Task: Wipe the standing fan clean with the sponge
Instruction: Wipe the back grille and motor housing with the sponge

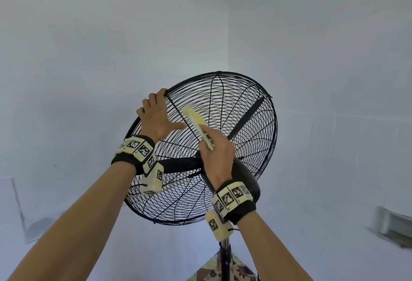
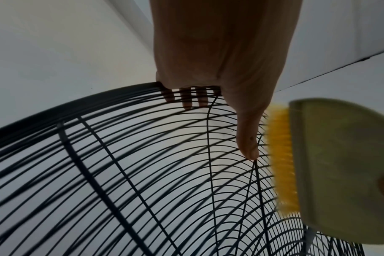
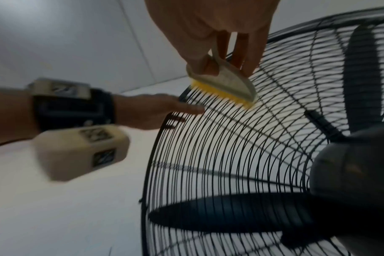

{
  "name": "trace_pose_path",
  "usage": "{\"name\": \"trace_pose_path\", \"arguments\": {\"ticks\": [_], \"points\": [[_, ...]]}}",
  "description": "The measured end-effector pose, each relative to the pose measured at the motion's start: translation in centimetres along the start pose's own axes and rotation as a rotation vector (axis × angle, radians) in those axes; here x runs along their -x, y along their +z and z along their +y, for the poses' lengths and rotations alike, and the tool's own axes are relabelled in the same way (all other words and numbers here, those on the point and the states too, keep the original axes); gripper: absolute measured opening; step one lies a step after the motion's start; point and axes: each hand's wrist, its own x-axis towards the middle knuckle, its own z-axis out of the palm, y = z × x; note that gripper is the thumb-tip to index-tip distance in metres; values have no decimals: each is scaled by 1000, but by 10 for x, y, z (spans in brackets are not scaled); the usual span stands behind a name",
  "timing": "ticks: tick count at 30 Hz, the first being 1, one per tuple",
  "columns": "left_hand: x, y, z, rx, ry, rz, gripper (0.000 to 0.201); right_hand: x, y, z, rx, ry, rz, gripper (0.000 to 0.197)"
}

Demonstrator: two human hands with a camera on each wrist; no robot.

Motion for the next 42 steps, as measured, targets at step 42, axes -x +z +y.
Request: {"name": "trace_pose_path", "arguments": {"ticks": [42], "points": [[7,-3,-7,16,6,16,126,40,0,12,1,296,137,43]]}}
